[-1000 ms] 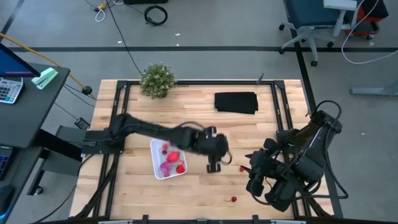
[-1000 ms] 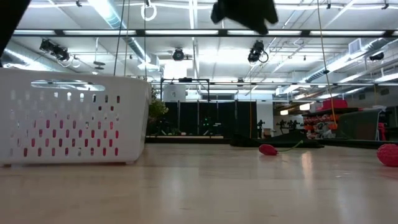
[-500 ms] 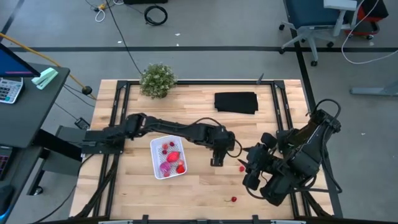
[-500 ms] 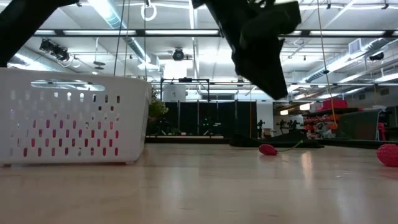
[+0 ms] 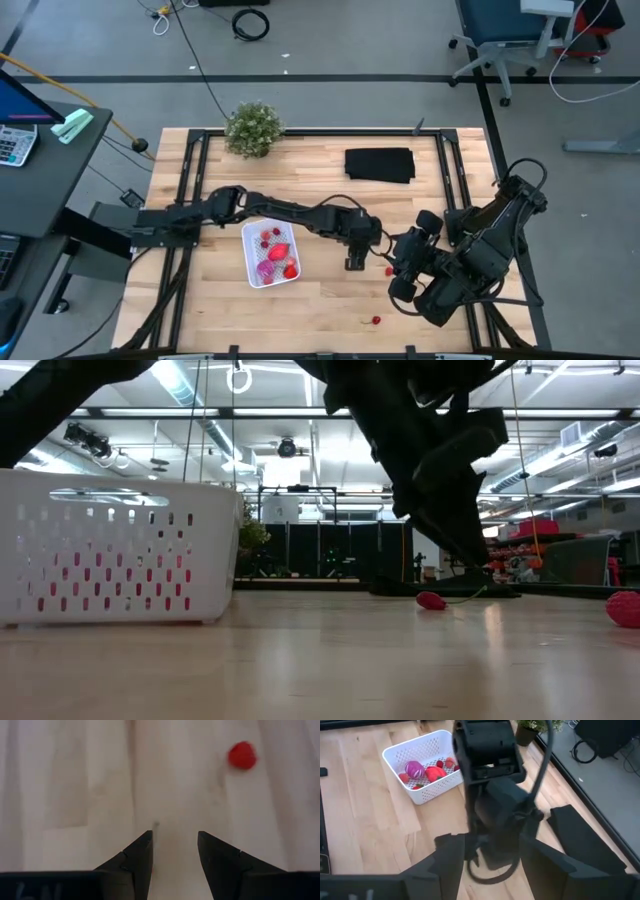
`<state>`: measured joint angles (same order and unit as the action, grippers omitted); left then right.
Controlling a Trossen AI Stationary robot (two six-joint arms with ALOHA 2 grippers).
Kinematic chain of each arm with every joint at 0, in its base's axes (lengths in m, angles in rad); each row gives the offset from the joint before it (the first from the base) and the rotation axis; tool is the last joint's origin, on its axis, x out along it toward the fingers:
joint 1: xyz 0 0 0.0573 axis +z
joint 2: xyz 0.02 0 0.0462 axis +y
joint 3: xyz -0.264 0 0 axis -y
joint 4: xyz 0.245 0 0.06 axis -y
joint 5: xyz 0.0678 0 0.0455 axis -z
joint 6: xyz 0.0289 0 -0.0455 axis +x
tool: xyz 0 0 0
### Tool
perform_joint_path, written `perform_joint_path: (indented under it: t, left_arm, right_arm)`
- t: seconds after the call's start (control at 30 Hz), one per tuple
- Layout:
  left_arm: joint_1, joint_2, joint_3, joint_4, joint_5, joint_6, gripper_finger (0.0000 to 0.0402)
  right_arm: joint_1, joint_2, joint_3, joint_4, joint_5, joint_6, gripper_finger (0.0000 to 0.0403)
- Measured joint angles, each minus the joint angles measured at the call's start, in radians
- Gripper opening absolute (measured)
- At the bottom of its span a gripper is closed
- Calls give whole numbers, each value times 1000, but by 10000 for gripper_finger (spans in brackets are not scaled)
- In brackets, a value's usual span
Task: Pick and placing Produce into tupperware
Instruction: Put the top cherry into the white bin
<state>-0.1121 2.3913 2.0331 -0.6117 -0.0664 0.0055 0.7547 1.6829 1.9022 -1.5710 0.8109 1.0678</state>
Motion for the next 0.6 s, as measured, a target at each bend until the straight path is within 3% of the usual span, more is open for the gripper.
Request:
perform_joint_path:
  t: [0.6]
  left_arm:
    - [17,66,-1,34,21,-72,163]
  right_arm:
    - [0,0,1,0,-1,1,196]
